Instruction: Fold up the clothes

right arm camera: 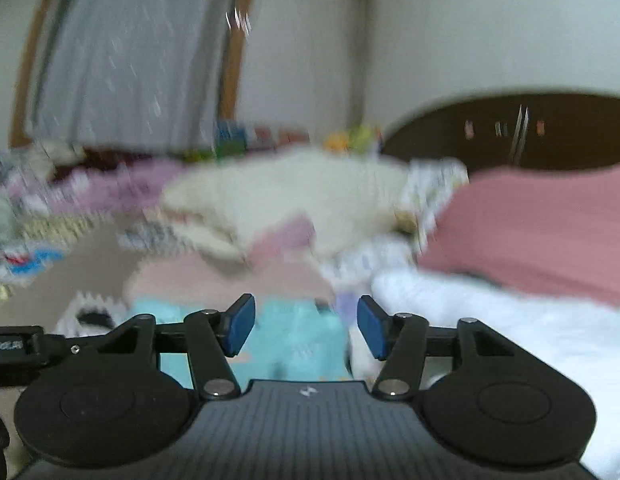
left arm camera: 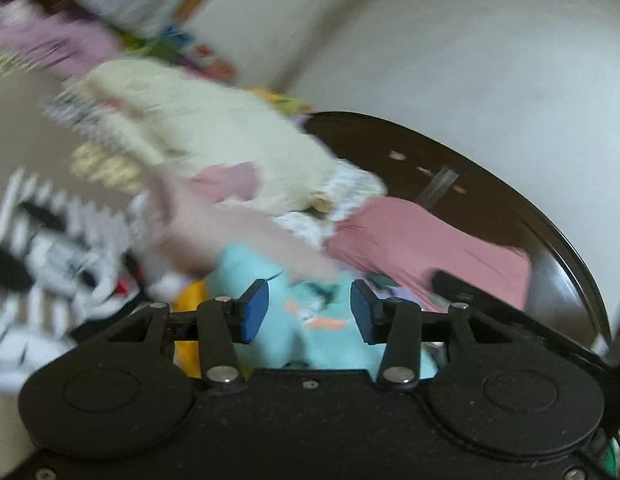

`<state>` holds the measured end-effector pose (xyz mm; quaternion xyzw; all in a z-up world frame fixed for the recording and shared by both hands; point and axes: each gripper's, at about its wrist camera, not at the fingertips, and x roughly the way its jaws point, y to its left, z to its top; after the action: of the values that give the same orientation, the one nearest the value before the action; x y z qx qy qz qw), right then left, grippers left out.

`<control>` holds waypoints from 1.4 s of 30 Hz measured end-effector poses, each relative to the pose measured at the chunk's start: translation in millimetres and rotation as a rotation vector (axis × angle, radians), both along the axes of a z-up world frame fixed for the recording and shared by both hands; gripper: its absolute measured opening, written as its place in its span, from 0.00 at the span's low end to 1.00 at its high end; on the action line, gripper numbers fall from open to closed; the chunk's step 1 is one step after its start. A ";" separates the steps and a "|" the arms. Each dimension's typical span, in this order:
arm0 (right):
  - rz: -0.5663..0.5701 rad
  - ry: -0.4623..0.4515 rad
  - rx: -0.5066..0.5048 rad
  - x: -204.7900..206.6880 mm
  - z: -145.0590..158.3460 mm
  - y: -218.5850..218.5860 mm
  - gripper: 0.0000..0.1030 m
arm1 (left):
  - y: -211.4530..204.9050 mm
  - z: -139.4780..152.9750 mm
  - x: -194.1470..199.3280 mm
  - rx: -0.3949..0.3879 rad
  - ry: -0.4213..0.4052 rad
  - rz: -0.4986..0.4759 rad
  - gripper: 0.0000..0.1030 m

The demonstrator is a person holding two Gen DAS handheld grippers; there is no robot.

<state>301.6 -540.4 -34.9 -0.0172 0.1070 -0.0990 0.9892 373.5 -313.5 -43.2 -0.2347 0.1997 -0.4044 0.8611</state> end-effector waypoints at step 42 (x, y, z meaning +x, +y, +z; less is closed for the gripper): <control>0.289 0.324 0.266 -177.9 58.9 246.9 1.00 | 290.0 79.9 -321.6 0.616 0.055 0.627 1.00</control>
<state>123.7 -293.5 24.0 0.0822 0.2727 0.0622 0.9565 51.8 -23.5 36.7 -0.0271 0.2528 -0.0389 0.9663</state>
